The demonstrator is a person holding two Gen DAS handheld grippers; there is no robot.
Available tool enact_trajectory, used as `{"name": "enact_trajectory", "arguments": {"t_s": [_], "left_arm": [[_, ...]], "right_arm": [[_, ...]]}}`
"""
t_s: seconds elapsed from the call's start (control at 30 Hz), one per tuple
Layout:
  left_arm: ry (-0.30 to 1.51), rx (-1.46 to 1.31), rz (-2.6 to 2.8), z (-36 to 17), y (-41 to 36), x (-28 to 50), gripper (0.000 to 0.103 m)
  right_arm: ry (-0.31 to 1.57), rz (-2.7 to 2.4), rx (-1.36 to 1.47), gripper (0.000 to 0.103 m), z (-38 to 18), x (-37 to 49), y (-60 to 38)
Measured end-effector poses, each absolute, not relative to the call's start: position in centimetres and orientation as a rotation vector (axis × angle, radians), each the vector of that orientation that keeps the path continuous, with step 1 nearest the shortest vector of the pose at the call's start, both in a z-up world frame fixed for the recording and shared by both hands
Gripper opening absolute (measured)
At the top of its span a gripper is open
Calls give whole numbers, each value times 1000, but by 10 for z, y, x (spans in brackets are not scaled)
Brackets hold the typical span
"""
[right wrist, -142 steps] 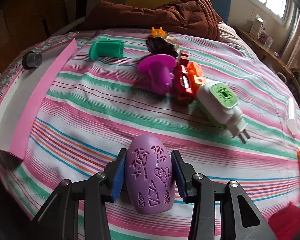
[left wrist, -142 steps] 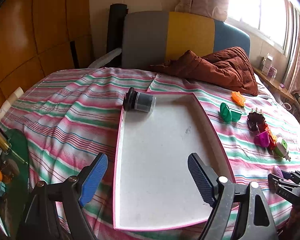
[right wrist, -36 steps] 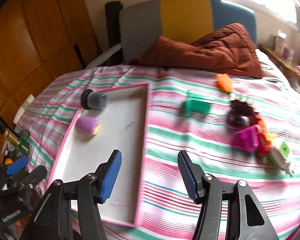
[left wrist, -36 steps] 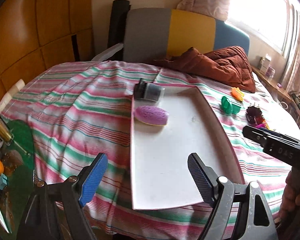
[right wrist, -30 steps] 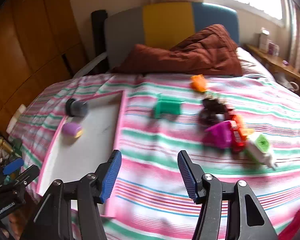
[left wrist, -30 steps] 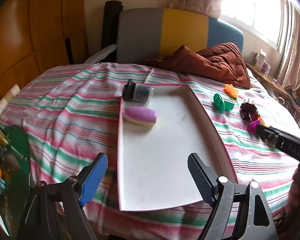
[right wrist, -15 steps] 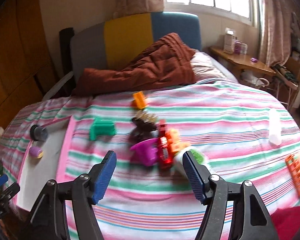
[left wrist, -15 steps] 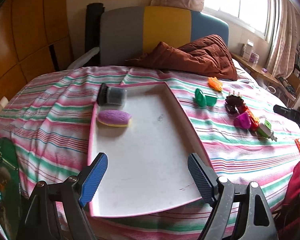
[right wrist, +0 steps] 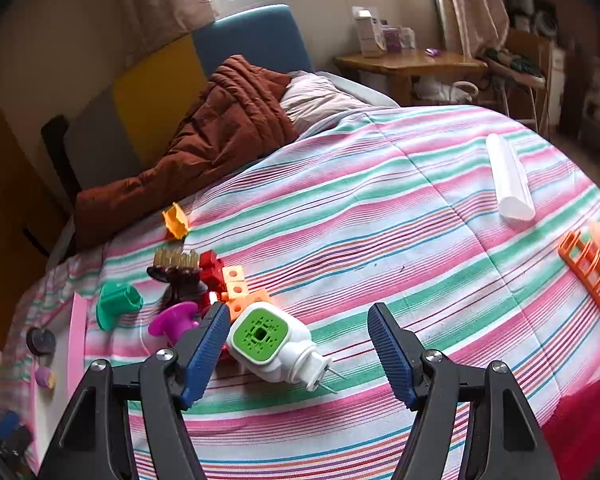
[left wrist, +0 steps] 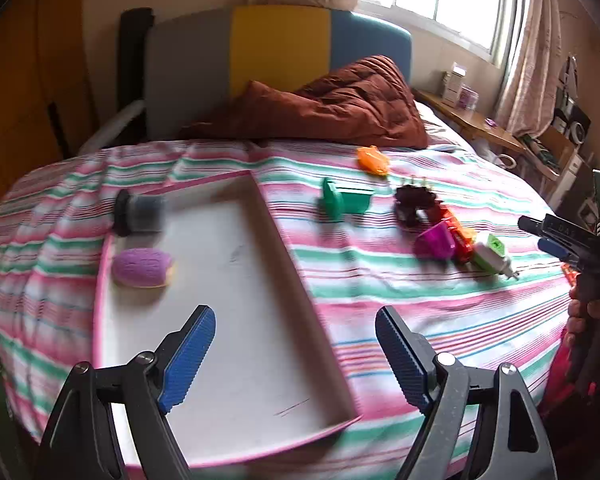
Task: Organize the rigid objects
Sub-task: 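Move the left tool to the green spool and grasp it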
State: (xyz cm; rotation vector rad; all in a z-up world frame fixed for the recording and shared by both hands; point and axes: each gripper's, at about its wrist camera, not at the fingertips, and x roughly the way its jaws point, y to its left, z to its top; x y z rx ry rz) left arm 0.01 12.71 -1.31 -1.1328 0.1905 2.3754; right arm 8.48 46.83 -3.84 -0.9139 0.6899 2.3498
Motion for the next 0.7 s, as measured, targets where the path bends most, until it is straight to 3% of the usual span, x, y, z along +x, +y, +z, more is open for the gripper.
{"name": "enact_trajectory", "arguments": {"t_s": [0.7], "left_arm": [[157,-1346,2239,-46,247,-113,94]], "right_arm": [[826,2401,-910,76,-34,82,468]]}}
